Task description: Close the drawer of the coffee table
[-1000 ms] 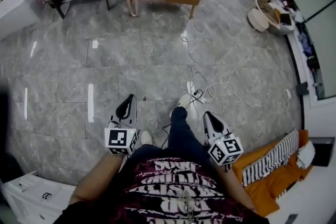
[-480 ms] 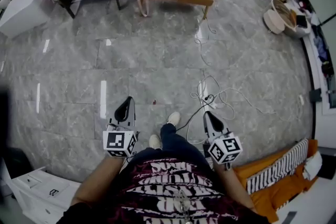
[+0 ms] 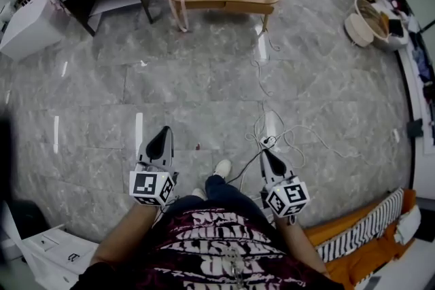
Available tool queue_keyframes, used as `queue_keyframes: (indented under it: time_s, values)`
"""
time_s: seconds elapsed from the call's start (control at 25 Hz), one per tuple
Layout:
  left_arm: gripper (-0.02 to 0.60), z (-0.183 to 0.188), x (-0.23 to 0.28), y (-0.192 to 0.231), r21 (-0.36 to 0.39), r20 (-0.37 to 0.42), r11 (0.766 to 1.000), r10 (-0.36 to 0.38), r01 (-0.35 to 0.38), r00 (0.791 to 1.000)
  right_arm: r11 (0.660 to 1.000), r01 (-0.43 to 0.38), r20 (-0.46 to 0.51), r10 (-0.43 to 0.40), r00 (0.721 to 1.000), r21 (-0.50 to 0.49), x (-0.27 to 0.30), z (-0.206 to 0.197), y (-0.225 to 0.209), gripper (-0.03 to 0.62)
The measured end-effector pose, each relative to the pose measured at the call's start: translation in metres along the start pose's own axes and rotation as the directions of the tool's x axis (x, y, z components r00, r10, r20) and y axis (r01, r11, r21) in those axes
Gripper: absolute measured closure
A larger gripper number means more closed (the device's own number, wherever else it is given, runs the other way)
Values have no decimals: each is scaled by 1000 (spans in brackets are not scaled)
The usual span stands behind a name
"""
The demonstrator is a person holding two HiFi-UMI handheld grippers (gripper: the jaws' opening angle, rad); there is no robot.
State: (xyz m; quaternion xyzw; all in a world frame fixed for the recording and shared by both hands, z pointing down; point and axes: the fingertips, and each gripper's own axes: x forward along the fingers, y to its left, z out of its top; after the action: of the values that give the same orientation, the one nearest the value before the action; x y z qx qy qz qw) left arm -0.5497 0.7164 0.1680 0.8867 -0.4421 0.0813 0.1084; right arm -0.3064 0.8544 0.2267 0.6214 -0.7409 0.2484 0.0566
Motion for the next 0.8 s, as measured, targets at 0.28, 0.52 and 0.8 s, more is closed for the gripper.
queue_keyframes:
  time_s: [0.28,0.52,0.8]
  values:
    - [560,7,37,-14,20,3,999,37,-37,999,1000,-25,35,25,999,-1,20,27,-44,559]
    - [560,46,67,-31,38,53,999,16,-18,998,999,-44,103,45,994,-16,33,77,-57,559]
    - [560,71,96,-38,63,102,998,-13,7,995,998,-52,120,54,991,-20,51,101,-65,559]
